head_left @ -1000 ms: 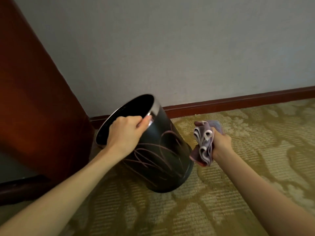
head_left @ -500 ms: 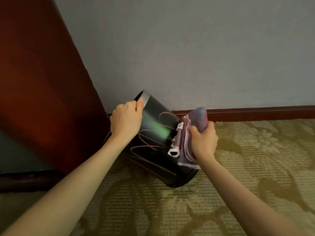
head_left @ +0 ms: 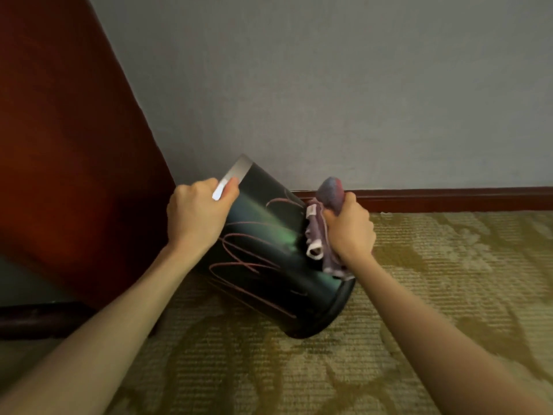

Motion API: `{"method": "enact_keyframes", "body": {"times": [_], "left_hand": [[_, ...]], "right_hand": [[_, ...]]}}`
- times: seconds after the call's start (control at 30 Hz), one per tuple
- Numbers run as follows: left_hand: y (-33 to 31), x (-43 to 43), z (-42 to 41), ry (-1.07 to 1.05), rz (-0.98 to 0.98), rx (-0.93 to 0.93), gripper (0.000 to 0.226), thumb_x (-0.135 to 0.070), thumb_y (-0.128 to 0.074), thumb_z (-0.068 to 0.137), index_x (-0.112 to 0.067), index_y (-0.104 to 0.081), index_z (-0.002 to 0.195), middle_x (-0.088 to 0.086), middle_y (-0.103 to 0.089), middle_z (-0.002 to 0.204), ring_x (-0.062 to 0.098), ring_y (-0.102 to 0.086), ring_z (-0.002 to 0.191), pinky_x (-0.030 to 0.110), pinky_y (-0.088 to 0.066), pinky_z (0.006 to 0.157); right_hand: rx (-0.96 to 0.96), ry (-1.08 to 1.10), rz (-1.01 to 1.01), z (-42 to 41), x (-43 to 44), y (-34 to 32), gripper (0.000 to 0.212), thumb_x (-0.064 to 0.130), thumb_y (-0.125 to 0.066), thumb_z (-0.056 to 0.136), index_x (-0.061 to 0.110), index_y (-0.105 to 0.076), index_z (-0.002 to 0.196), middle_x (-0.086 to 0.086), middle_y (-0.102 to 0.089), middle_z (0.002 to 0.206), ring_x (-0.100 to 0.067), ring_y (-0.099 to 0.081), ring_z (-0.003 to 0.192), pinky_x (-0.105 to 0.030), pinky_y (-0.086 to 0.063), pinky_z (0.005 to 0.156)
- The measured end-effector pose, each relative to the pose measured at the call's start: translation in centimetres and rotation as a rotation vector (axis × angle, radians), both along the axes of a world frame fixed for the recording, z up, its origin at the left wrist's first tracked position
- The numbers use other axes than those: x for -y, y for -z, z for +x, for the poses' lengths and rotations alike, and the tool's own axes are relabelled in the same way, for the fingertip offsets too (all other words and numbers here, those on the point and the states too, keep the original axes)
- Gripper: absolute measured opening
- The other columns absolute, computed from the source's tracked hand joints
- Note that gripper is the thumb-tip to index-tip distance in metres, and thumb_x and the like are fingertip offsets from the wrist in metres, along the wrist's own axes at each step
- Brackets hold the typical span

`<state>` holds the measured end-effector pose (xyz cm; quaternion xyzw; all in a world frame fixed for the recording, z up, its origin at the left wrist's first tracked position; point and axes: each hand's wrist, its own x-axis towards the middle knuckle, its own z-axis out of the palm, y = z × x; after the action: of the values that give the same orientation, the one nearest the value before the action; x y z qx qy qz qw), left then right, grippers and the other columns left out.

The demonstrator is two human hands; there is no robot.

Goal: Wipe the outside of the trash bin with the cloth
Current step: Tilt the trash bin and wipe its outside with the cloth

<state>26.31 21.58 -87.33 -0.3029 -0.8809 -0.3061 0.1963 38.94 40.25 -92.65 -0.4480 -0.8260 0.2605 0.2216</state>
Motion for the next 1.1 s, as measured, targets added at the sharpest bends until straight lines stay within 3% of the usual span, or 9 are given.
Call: {"method": "enact_keyframes", "body": {"times": [0.07,0.17,0.27,0.47,0.57,0.67,0.8,0.9,1.1], "left_hand": [[0.1,0.4,0.5,0.035,0.015,-0.009,0.051,-0.047,-0.045,0.088,-0.021,-0.029,0.047,0.006,-0.037,0.044,0.037,-0.047,0.045,0.032,-0.03,0.046],[0.2,0.0,0.7,0.018,-0.007,-0.003,0.053,-0.053,-0.041,0.087,-0.018,-0.03,0.048,0.01,-0.04,0.046,0.038,-0.048,0.05,0.033,-0.028,0.048],[0.3,-0.6,0.3,-0.033,-0.02,-0.001,0.053,-0.056,-0.038,0.088,-0.018,-0.034,0.051,0.018,-0.051,0.054,0.04,-0.05,0.056,0.033,-0.027,0.051],[0.0,-2.0,-0.4,-0.084,-0.011,0.038,0.058,-0.058,-0.039,0.088,-0.016,-0.033,0.048,0.011,-0.044,0.055,0.034,-0.043,0.06,0.035,-0.028,0.052],[-0.5,-3.3,-0.8,-0.097,-0.029,0.059,0.059,-0.059,-0.038,0.087,-0.012,-0.04,0.052,0.02,-0.055,0.066,0.042,-0.051,0.069,0.038,-0.034,0.055],[-0.6,-3.3,-0.6,-0.087,-0.02,0.042,0.056,-0.057,-0.039,0.088,-0.011,-0.049,0.057,0.024,-0.059,0.071,0.045,-0.054,0.073,0.042,-0.039,0.058],[-0.7,-2.6,0.0,-0.021,-0.013,0.018,0.054,-0.051,-0.042,0.09,-0.01,-0.046,0.055,0.025,-0.057,0.064,0.042,-0.053,0.069,0.039,-0.034,0.056],[-0.8,-2.3,0.9,0.016,-0.016,-0.011,0.052,-0.047,-0.046,0.091,-0.01,-0.044,0.054,0.025,-0.054,0.058,0.039,-0.05,0.061,0.037,-0.03,0.054],[-0.8,-1.9,2.9,0.048,-0.058,-0.079,0.056,-0.042,-0.051,0.091,-0.02,-0.021,0.049,0.005,-0.03,0.044,0.027,-0.033,0.046,0.032,-0.023,0.049]], "right_hand": [[0.08,0.013,-0.143,-0.3,-2.0,0.2,0.039,0.041,-0.057,0.086,0.011,-0.05,0.109,-0.019,-0.059,0.114,-0.041,-0.057,0.102,-0.041,-0.04,0.074],[0.119,0.061,-0.218,-0.4,-3.1,0.7,0.041,0.04,-0.058,0.086,0.009,-0.051,0.112,-0.02,-0.058,0.117,-0.04,-0.056,0.106,-0.041,-0.042,0.08],[0.08,0.113,-0.134,-0.1,-2.2,1.1,0.034,0.037,-0.053,0.088,0.008,-0.049,0.106,-0.02,-0.059,0.112,-0.041,-0.057,0.102,-0.042,-0.041,0.076],[-0.209,0.204,0.081,1.7,3.1,1.2,0.03,0.038,-0.053,0.089,0.013,-0.045,0.103,-0.008,-0.057,0.103,-0.034,-0.06,0.081,-0.032,-0.032,0.065],[-0.32,0.129,0.157,2.4,6.8,1.6,0.031,0.035,-0.054,0.087,0.016,-0.044,0.109,-0.006,-0.055,0.105,-0.029,-0.06,0.076,-0.028,-0.03,0.06],[-0.293,0.055,0.202,2.6,7.6,1.9,0.036,0.026,-0.059,0.084,0.009,-0.049,0.114,-0.009,-0.054,0.106,-0.028,-0.059,0.073,-0.025,-0.026,0.055],[-0.298,0.061,0.173,2.2,6.1,1.3,0.036,0.031,-0.057,0.087,0.008,-0.048,0.114,-0.01,-0.054,0.105,-0.033,-0.059,0.073,-0.028,-0.024,0.054],[-0.247,0.123,0.087,1.2,4.0,0.4,0.037,0.037,-0.054,0.088,0.009,-0.046,0.11,-0.012,-0.057,0.107,-0.037,-0.059,0.083,-0.033,-0.03,0.061],[-0.034,0.134,-0.199,-0.6,-1.1,-1.1,0.034,0.034,-0.056,0.087,0.007,-0.05,0.106,-0.02,-0.059,0.114,-0.042,-0.056,0.103,-0.041,-0.041,0.077]]}}
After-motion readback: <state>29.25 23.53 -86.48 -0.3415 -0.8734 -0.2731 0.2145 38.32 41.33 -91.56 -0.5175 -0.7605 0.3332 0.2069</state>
